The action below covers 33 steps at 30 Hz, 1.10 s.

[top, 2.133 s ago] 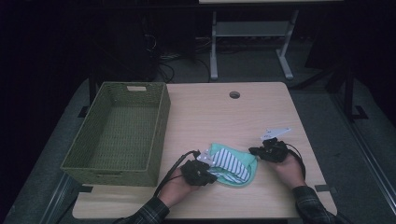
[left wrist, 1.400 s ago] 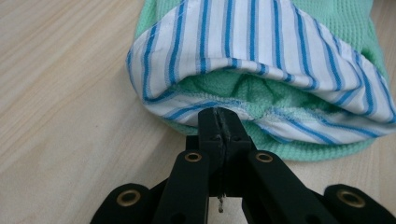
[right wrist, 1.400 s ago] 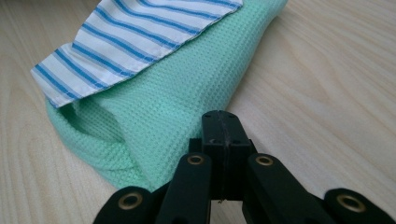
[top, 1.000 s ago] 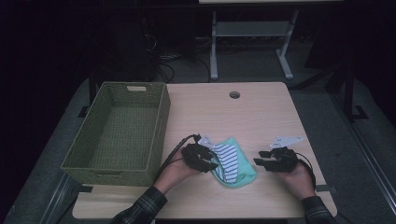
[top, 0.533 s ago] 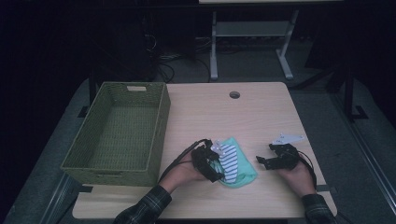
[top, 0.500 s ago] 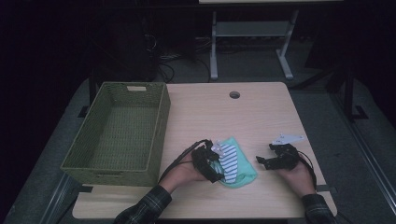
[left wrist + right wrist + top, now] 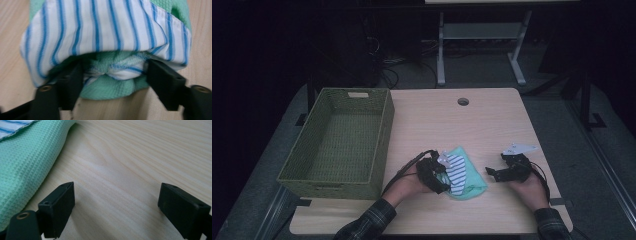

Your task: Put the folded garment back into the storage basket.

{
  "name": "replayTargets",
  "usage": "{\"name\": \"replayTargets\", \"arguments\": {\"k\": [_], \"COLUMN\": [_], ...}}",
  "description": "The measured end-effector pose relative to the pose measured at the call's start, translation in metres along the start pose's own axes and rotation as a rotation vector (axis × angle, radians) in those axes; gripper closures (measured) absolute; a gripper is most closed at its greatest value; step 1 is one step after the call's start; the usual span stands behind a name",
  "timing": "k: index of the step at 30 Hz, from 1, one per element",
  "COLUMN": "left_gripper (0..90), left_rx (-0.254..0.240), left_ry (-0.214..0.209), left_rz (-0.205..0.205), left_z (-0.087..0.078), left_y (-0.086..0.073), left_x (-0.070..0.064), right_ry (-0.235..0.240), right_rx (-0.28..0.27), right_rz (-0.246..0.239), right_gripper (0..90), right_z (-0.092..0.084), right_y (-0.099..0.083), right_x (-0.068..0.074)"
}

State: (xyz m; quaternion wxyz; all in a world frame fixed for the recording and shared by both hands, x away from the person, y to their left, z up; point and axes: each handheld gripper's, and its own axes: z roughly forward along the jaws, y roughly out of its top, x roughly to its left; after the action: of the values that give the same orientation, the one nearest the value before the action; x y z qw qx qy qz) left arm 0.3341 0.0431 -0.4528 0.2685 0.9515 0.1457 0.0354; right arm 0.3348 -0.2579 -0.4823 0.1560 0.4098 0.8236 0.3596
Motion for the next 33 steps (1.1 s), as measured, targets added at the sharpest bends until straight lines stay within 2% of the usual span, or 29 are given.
{"name": "replayTargets", "arguments": {"k": [5,13,20,24,28,29,33], "left_gripper": [54.3,77.8,80.0,80.1,80.2,80.2,80.1], "left_rx": [-0.019,0.002,-0.001,-0.017,-0.055,-0.042,-0.068], "left_ry": [-0.004,-0.012,-0.017,-0.021,-0.028,-0.027,-0.034], "left_rz": [-0.007,0.0,-0.022,-0.025,-0.057,-0.039,-0.063], "left_z": [-0.001,0.0,-0.003,-0.013,-0.022,-0.025,-0.034], "left_y": [0.0,0.006,0.008,0.011,0.012,0.012,0.013], "left_x": [0.003,0.008,0.007,0.007,0.004,0.005,0.005], "right_ry": [-0.002,-0.007,-0.006,-0.008,-0.008,-0.008,-0.009], "right_rx": [-0.007,-0.008,-0.004,-0.006,-0.006,-0.006,-0.004], "right_rz": [0.008,0.012,0.017,0.018,0.018,0.018,0.017], "right_gripper": [13.5,13.5,13.5,13.3,13.3,13.3,13.3], "right_z": [0.001,0.001,0.001,0.001,0.001,0.001,0.001], "right_y": [0.0,0.001,0.001,0.001,0.001,0.001,0.001], "right_x": [0.0,0.0,0.001,0.001,0.001,0.001,0.0]}}
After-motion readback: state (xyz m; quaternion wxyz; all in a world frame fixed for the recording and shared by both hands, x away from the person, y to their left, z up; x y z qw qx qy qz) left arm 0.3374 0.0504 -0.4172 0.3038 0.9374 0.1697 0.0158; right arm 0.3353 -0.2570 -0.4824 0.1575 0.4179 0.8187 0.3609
